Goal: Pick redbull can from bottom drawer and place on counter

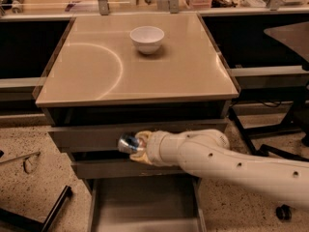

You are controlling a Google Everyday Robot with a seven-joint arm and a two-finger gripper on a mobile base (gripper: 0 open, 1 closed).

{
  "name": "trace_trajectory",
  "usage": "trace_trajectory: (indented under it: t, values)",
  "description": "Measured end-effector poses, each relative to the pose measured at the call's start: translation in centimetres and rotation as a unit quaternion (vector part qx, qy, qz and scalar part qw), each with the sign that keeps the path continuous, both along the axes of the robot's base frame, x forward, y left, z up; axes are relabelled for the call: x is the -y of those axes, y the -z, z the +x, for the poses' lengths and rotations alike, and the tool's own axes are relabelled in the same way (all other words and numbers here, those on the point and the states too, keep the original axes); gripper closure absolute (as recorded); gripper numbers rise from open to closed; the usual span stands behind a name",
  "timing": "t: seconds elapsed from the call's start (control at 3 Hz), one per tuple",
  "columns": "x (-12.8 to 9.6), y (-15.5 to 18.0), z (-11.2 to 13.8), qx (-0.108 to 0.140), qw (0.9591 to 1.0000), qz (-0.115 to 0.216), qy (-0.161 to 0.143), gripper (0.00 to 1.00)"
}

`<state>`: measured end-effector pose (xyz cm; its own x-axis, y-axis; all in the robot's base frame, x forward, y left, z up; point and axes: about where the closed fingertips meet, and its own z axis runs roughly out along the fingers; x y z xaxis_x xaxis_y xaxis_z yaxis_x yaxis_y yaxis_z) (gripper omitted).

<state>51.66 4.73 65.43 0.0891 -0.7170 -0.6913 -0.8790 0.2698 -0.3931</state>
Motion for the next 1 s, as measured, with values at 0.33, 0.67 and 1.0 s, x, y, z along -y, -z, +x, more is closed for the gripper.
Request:
trace_trajectory:
  t: [0.33,0.67,1.0]
  values:
    - [3.0,-7.2,3.1,0.046,0.9980,-0.016,0.041,1.00]
    - [4.6,-15.8,6.4,0.108,0.9924,-0.019,0.057,1.00]
    - [4.4,-16.3,5.6,0.113,0.9917,-0.019,0.059,1.00]
